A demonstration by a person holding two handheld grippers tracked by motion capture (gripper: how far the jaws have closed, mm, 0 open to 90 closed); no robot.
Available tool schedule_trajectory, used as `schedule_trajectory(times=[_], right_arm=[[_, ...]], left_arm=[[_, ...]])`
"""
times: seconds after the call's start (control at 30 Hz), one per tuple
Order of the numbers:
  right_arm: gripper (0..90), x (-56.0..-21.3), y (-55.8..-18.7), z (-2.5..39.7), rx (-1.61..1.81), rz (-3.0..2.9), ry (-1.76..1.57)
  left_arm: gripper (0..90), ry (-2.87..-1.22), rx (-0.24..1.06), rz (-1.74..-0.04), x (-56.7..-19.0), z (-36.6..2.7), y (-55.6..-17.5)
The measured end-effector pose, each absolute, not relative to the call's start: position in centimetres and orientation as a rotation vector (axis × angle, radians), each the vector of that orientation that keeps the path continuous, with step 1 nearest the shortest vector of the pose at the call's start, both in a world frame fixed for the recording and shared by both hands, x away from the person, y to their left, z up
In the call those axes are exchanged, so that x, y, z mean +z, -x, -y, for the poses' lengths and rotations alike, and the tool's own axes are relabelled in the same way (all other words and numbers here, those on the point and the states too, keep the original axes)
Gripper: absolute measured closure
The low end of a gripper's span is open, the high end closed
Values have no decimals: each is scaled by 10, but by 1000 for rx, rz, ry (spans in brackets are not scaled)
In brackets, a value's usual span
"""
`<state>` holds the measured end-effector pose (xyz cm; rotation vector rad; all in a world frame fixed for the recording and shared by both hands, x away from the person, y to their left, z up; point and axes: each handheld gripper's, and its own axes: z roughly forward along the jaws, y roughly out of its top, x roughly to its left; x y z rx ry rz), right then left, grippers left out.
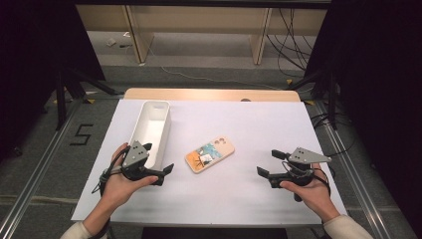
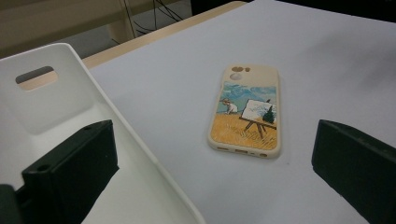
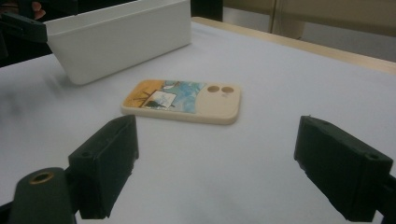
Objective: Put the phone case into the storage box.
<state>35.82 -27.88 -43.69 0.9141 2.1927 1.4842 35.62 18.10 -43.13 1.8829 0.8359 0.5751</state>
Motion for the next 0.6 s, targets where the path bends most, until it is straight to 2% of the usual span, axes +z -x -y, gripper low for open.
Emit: schedule_trajectory(times=[0.3, 0.6], right_arm=[[147, -437, -359, 278, 1480, -2191, -915], [147, -438, -359, 278, 1483, -2194, -913]], left_arm=[[0, -1911, 591, -809, -426, -170, -357], [0, -1961, 517, -742, -422, -136, -367]])
